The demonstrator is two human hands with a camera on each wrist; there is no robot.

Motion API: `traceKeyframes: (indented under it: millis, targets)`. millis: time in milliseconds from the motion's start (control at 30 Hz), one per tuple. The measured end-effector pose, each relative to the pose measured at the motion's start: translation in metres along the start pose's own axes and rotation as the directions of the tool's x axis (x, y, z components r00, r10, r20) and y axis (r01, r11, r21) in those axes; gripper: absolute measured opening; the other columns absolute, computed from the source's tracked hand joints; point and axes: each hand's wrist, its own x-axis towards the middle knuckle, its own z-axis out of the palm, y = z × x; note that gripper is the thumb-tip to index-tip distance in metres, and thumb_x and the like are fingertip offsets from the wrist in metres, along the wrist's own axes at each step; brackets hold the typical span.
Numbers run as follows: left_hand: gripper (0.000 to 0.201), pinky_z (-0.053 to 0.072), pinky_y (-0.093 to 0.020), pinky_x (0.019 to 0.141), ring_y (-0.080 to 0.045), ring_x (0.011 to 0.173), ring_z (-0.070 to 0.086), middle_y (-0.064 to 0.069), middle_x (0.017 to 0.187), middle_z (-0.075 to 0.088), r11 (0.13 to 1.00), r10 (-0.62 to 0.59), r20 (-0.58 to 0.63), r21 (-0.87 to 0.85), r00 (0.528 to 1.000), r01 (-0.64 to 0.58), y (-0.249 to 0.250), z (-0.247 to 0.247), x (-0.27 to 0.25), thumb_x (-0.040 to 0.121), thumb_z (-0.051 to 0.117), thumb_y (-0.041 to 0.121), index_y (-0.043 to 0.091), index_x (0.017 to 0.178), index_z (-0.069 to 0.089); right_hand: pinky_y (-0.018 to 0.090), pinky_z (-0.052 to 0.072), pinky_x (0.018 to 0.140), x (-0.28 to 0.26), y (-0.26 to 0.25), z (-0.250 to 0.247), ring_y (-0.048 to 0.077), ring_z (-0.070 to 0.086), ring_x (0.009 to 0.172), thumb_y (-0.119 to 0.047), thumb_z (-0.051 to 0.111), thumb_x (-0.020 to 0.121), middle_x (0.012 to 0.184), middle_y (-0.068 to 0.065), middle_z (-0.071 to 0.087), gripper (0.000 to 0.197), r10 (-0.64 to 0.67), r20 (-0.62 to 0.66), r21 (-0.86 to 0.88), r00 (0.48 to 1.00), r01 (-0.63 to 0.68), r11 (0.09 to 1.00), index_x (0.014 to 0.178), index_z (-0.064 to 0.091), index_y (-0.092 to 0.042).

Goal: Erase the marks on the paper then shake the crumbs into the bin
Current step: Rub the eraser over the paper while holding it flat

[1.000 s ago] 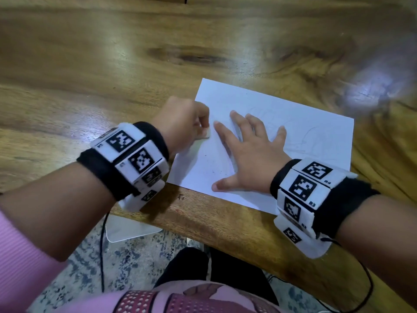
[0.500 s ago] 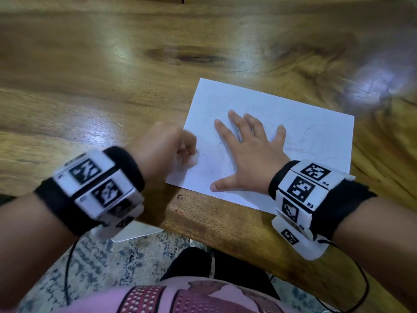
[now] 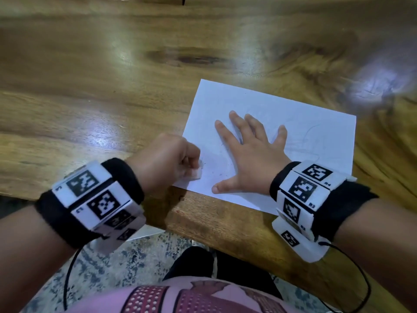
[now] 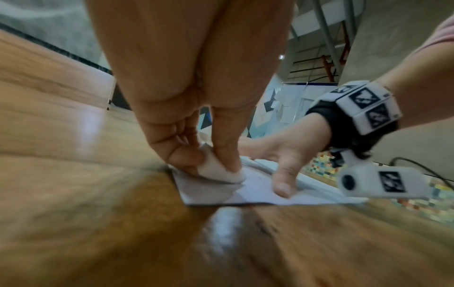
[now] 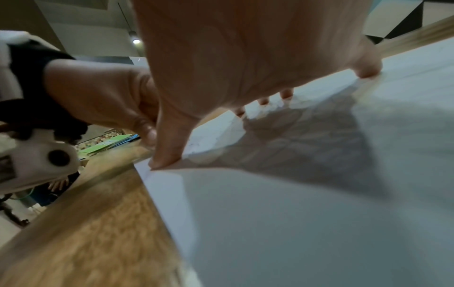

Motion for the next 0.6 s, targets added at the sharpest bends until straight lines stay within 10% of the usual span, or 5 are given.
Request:
traceKeyframes:
  millis: [167,400,600]
  targets:
    - [0.007,0.034,-0.016,0.057,-0.018,0.070,0.051,-0.005,0.071,0.060,0.999,-0.019,-0.214,0.039,0.977,0.028,0.005,-0.018,0.041,0.074,0.069,0.013,0.010,0.080,0.067,0.072,-0.004,0.104,0.000,0.000,0.000,0.019,-0.024,0.141,-0.082,0.059,0.059,0.153,-0.008,-0.029,0.125,0.001,-0.007,-0.004,1.000,-0.001,1.000,0.144,-0.022,-0.038]
    - [0.008,0.032,-0.011,0.051,0.000,0.056,0.047,0.008,0.060,0.056,0.998,-0.033,0.032,0.055,0.999,0.032,-0.004,-0.005,0.002,0.074,0.070,0.020,0.019,0.072,0.062,0.072,-0.005,0.103,0.000,0.001,0.000,0.019,-0.026,0.141,-0.082,0.059,0.058,0.152,-0.008,-0.031,0.126,0.001,-0.003,0.002,1.000,-0.001,1.000,0.144,-0.023,-0.039]
    - [0.009,0.034,-0.022,0.055,-0.019,0.068,0.053,-0.001,0.071,0.058,0.997,0.010,-0.123,0.080,0.992,0.000,0.006,-0.017,0.040,0.073,0.070,0.014,0.011,0.080,0.066,0.072,-0.005,0.103,0.000,0.001,-0.001,0.019,-0.025,0.141,-0.082,0.059,0.058,0.152,-0.009,-0.031,0.126,0.004,-0.003,0.003,1.000,-0.004,1.000,0.143,-0.024,-0.039]
